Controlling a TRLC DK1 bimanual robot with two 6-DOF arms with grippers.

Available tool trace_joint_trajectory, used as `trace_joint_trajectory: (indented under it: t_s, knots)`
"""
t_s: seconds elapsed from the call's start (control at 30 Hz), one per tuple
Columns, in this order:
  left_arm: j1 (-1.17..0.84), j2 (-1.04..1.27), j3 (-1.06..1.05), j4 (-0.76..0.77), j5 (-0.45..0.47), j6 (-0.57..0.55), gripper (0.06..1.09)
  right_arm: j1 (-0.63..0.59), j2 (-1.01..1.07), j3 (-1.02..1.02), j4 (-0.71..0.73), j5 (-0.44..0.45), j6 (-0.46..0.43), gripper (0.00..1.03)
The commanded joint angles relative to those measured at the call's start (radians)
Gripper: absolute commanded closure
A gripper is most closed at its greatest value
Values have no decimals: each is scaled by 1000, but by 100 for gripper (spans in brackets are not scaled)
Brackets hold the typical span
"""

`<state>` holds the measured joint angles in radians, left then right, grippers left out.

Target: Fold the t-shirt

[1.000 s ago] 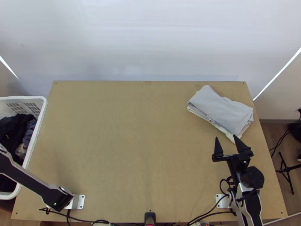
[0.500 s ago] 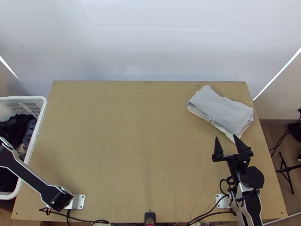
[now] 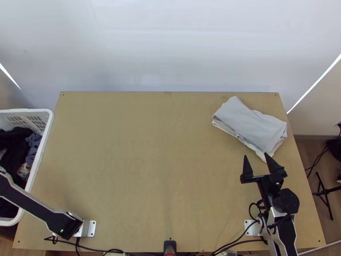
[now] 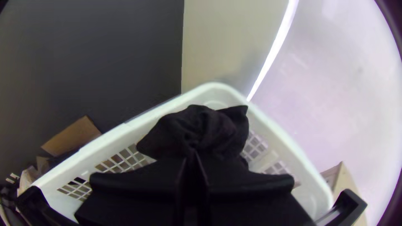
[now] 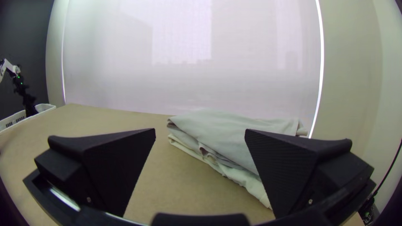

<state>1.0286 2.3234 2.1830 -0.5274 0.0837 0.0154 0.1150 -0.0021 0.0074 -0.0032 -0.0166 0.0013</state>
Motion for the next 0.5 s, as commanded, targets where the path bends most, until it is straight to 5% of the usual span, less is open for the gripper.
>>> trace_joint_trajectory:
  t_s: [0.0, 0.33, 0.47]
  knots:
    - [19, -317, 9, -143, 139, -121, 105, 0, 1, 0, 0, 1, 0, 4]
    - [-251, -725, -160, -381, 234, -111, 105, 0, 1, 0, 0, 0, 0, 4]
    - [-532, -914, -411, -307, 106, -84, 105, 0, 1, 0, 0, 0, 0, 4]
